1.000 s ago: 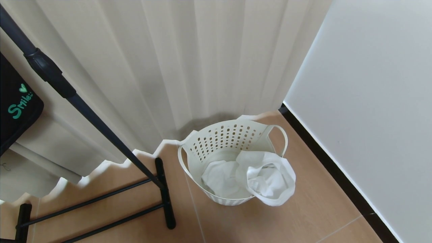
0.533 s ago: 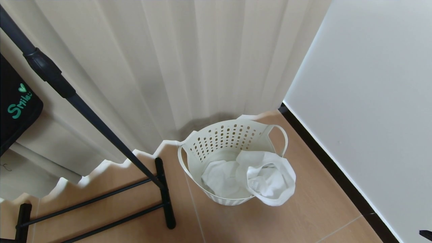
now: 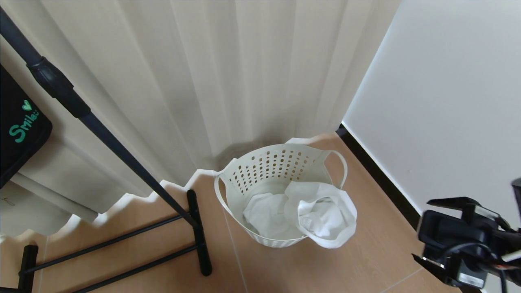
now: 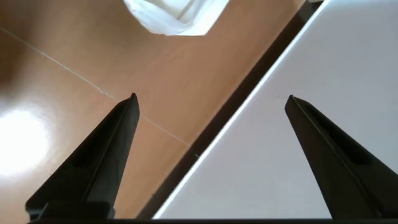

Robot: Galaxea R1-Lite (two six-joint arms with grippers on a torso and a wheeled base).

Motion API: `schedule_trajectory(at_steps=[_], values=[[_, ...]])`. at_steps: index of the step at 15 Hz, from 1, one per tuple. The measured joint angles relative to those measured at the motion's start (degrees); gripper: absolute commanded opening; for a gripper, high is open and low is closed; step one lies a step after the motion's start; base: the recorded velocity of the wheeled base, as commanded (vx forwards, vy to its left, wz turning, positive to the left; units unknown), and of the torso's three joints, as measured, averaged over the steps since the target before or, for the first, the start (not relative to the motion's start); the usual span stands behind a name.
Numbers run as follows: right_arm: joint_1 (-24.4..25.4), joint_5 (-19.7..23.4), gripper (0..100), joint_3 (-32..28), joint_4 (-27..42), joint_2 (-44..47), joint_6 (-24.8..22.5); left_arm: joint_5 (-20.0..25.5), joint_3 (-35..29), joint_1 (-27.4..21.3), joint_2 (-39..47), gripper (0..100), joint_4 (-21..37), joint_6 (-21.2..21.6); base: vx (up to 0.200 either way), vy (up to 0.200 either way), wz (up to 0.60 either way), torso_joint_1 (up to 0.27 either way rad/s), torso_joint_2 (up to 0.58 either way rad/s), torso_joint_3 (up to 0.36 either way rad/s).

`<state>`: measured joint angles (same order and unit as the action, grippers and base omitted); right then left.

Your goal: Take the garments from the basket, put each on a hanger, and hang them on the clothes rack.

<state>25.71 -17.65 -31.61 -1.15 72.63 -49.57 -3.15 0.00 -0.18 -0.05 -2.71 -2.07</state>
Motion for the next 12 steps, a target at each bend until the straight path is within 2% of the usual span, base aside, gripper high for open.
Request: schedule_trajectory(at_steps=[2,5,10,12], values=[[3.4,-6.6,100,-7.0,-0.5,8.9,-0.8,0.0,0.0,0.0,0.0,100,0.0,0.0,0.0,0.0,0.0,0.0,0.0,0.0],[5.4,-13.4,100,-14.6,-3.9,21.1,-1.1,0.0,0.0,0.0,0.0,100,0.0,0.0,0.0,0.0,0.0,0.0,0.0,0.0],[3.3,-16.0,100,-20.3,-17.3,37.1,-1.3,0.0,0.0,0.0,0.0,100,0.0,0.0,0.0,0.0,0.0,0.0,0.0,0.0],[2.7,-16.0,100,-21.6,-19.4,41.0,-1.3,0.0,0.0,0.0,0.0,100,0.0,0.0,0.0,0.0,0.0,0.0,0.0,0.0]])
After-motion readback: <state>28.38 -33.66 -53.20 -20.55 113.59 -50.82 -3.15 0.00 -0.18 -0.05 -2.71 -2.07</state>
